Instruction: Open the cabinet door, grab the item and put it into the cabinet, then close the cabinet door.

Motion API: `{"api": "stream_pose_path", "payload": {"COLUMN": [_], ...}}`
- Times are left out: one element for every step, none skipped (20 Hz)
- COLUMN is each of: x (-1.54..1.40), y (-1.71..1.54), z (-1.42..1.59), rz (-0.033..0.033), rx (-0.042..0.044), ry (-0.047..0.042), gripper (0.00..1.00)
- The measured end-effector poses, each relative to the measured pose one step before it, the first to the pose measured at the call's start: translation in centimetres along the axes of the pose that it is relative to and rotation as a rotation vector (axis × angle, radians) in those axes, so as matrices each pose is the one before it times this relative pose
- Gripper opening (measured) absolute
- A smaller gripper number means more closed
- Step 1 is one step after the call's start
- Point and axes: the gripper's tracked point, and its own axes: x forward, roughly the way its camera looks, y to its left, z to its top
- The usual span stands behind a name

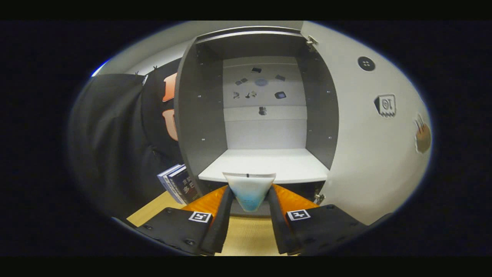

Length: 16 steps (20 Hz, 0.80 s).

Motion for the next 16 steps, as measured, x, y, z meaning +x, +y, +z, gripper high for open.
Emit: {"api": "stream_pose_path", "payload": {"x": [1.646,1.363,1.303,1.810,1.689,1.661,1.423,1.190,1.121,0.735,0.642,0.354,0.278,0.164,0.210,0.249], "y": [-0.302,-0.299,-0.097,-0.008,-0.232,-0.448,-0.473,-0.428,-0.258,-0.102,0.031,0.091,0.144,0.232,0.166,0.117], "z": [1.595,0.902,0.468,0.331,0.413,0.329,0.168,0.156,0.095,-0.028,-0.162,0.424,-0.078,0.089,0.063,-0.061], "rz": [-0.00170,0.00193,0.00620,0.01008,0.00189,-0.00449,-0.00723,-0.01093,-0.00507,-0.00474,0.00159,0.00384,0.00095,0.00219,0.00043,0.00169], "rx": [-0.00209,0.01018,0.02480,0.02315,0.01366,0.00412,-0.00439,-0.00401,-0.00338,0.00227,0.00574,0.00155,-0.01214,-0.00754,-0.00283,0.00018], "ry": [-0.00542,0.01237,0.01824,0.01432,0.01629,0.01568,0.02193,0.02094,0.02048,0.01906,0.01616,-0.01149,0.00283,-0.00359,-0.00270,0.00106], "gripper": [0.58,0.58,0.58,0.58,0.58,0.58,0.58,0.58,0.58,0.58,0.58,0.58,0.58,0.58,0.58,0.59]}}
